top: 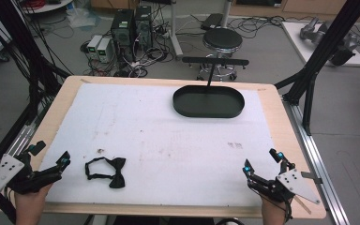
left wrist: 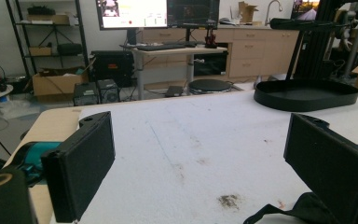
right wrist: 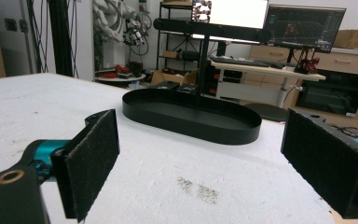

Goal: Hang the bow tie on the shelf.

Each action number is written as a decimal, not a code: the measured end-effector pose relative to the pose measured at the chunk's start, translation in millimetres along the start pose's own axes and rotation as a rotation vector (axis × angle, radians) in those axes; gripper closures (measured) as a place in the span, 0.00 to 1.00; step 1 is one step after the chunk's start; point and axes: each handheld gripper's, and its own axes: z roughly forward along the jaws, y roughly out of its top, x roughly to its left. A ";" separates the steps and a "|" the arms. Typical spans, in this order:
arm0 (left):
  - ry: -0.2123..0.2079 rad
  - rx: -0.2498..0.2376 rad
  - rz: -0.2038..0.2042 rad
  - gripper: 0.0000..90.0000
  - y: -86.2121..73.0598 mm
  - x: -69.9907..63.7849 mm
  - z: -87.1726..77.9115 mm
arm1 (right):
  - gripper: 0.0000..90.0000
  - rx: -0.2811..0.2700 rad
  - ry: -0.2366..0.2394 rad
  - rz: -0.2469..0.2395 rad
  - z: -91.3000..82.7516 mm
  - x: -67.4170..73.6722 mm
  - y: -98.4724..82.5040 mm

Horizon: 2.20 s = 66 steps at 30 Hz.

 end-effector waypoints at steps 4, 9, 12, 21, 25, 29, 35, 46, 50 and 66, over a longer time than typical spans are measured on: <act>-0.002 0.009 0.007 0.10 -0.3 -0.4 0.8 | 0.12 -0.001 0.002 0.001 -0.4 -0.6 -0.1; -0.005 0.068 0.046 0.10 -0.6 -3.7 4.3 | 0.12 -0.001 -0.001 0.003 -1.0 -1.3 -0.1; -0.053 0.121 0.057 0.12 0.8 -7.7 8.4 | 0.12 0.000 -0.003 0.004 -0.9 -1.8 -0.5; -0.118 0.309 0.105 0.26 -3.7 -22.3 22.4 | 0.12 0.005 0.003 -0.002 2.0 -0.1 -1.4; -0.138 0.410 0.091 0.31 -10.2 -25.3 29.9 | 0.12 0.010 0.006 0.000 2.6 1.0 -1.8; -0.127 0.452 0.103 0.40 -13.5 -27.7 32.3 | 0.12 0.010 0.008 -0.004 2.9 1.4 -1.9; -0.115 0.500 0.102 0.47 -19.4 -29.2 36.2 | 0.12 0.016 0.010 0.000 4.2 3.0 -2.4; -0.109 0.555 0.096 0.60 -31.0 -31.2 44.6 | 0.12 0.022 0.012 0.006 5.2 4.6 -3.0; -0.136 0.576 0.089 0.66 -34.5 -31.3 47.2 | 0.12 0.032 0.007 0.007 5.8 4.2 -3.7; -0.147 0.594 0.133 0.96 -36.4 -35.7 48.4 | 0.12 0.027 0.016 0.007 6.4 5.6 -4.0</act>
